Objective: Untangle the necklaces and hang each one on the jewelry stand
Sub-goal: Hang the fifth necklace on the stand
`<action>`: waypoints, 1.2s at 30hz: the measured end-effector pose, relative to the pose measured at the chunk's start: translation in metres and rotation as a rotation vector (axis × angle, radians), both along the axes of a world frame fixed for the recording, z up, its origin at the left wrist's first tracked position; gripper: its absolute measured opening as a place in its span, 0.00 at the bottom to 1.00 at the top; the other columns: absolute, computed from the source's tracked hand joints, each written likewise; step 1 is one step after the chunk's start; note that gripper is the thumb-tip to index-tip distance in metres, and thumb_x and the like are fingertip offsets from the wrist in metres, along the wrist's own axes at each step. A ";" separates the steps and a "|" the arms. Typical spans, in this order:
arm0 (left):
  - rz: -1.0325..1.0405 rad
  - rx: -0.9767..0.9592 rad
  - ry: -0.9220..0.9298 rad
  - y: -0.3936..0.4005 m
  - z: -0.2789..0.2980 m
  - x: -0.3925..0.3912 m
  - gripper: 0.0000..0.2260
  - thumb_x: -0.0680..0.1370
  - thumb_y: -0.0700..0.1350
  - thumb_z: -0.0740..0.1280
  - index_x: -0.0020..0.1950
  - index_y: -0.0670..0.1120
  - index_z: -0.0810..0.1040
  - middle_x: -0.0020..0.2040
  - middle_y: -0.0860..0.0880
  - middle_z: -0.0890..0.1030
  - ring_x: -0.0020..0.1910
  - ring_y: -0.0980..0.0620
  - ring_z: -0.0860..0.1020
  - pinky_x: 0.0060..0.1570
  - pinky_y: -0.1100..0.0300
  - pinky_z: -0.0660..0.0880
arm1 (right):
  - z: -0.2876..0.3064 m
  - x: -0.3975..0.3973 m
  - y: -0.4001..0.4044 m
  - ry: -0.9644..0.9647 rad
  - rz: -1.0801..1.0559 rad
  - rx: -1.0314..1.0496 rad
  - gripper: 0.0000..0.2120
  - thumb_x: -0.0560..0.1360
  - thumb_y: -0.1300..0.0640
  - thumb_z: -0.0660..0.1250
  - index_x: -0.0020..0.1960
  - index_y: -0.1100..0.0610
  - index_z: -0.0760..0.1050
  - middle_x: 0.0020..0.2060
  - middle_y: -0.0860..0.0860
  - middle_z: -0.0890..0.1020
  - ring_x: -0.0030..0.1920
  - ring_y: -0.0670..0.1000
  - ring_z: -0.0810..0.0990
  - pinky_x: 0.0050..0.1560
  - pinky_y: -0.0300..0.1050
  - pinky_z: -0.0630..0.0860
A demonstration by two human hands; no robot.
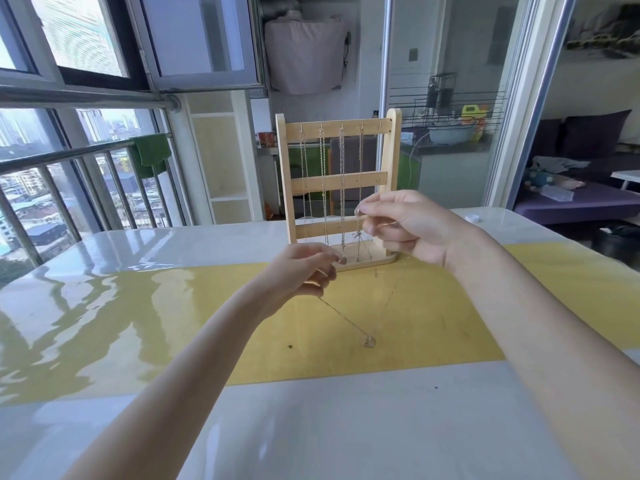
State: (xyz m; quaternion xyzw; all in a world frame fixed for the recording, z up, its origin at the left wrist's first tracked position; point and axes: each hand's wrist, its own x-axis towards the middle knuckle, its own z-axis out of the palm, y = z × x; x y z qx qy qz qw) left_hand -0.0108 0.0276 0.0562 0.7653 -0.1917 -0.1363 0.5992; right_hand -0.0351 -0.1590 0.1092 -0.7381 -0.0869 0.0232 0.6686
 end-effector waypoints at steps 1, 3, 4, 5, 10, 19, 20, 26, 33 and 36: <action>-0.037 -0.008 0.029 -0.003 -0.001 0.000 0.07 0.80 0.39 0.62 0.50 0.43 0.80 0.37 0.48 0.77 0.33 0.55 0.75 0.35 0.65 0.74 | 0.000 0.001 0.002 0.002 0.016 -0.001 0.05 0.79 0.62 0.62 0.45 0.58 0.75 0.29 0.51 0.79 0.18 0.42 0.59 0.19 0.33 0.56; -0.101 -0.022 0.058 -0.007 -0.003 -0.001 0.07 0.80 0.40 0.63 0.54 0.46 0.79 0.42 0.49 0.80 0.37 0.56 0.78 0.41 0.63 0.76 | 0.001 0.002 0.004 0.007 0.048 -0.019 0.05 0.79 0.61 0.62 0.45 0.58 0.75 0.31 0.52 0.80 0.18 0.42 0.59 0.20 0.34 0.54; -0.126 -0.043 0.060 -0.009 -0.003 -0.001 0.08 0.80 0.41 0.63 0.55 0.48 0.79 0.44 0.49 0.81 0.40 0.55 0.79 0.44 0.63 0.76 | 0.000 0.002 0.004 0.008 0.060 -0.033 0.06 0.79 0.61 0.62 0.45 0.58 0.75 0.31 0.52 0.80 0.18 0.42 0.59 0.21 0.35 0.54; -0.145 -0.076 0.058 -0.012 -0.002 -0.001 0.08 0.80 0.42 0.63 0.56 0.49 0.79 0.46 0.50 0.82 0.43 0.55 0.80 0.45 0.62 0.76 | -0.001 0.003 0.003 0.012 0.065 -0.045 0.06 0.79 0.61 0.62 0.44 0.58 0.75 0.32 0.52 0.80 0.19 0.42 0.59 0.21 0.35 0.54; -0.086 -0.232 -0.008 -0.018 0.004 0.000 0.05 0.79 0.40 0.65 0.49 0.46 0.80 0.44 0.52 0.83 0.41 0.58 0.79 0.42 0.66 0.75 | -0.005 0.001 -0.001 0.014 0.044 -0.030 0.06 0.78 0.61 0.63 0.43 0.58 0.75 0.32 0.52 0.79 0.21 0.44 0.63 0.23 0.33 0.61; 0.110 -0.202 -0.124 -0.018 0.012 -0.003 0.01 0.75 0.40 0.69 0.44 0.44 0.79 0.39 0.50 0.85 0.40 0.57 0.82 0.46 0.62 0.76 | -0.009 -0.001 -0.007 -0.046 0.044 -0.068 0.07 0.78 0.60 0.64 0.42 0.58 0.76 0.34 0.52 0.79 0.24 0.45 0.68 0.24 0.34 0.62; 0.119 -0.201 -0.144 -0.017 0.013 -0.003 0.01 0.75 0.39 0.69 0.45 0.44 0.79 0.38 0.50 0.85 0.40 0.57 0.82 0.45 0.63 0.77 | -0.010 -0.001 -0.008 -0.046 0.054 -0.070 0.07 0.78 0.59 0.64 0.42 0.58 0.77 0.34 0.52 0.80 0.26 0.45 0.70 0.25 0.34 0.65; 0.097 -0.105 -0.295 -0.015 0.003 -0.005 0.04 0.75 0.37 0.70 0.41 0.44 0.80 0.37 0.51 0.84 0.38 0.57 0.81 0.40 0.67 0.77 | -0.031 -0.004 -0.008 0.012 0.073 -0.049 0.09 0.77 0.60 0.66 0.53 0.65 0.80 0.40 0.57 0.84 0.33 0.49 0.81 0.34 0.38 0.78; 0.138 -0.045 -0.234 -0.016 -0.036 0.003 0.07 0.75 0.37 0.70 0.37 0.46 0.80 0.31 0.55 0.82 0.34 0.60 0.78 0.36 0.68 0.75 | -0.076 0.008 0.001 0.085 0.019 -0.007 0.04 0.74 0.68 0.67 0.47 0.65 0.79 0.36 0.57 0.83 0.32 0.48 0.82 0.34 0.36 0.78; 0.126 -0.012 -0.214 -0.016 -0.042 0.011 0.06 0.75 0.39 0.70 0.38 0.46 0.80 0.32 0.55 0.81 0.34 0.60 0.77 0.34 0.68 0.74 | -0.087 0.016 0.000 0.105 0.020 0.009 0.03 0.73 0.68 0.68 0.46 0.64 0.79 0.35 0.56 0.83 0.32 0.48 0.82 0.33 0.36 0.77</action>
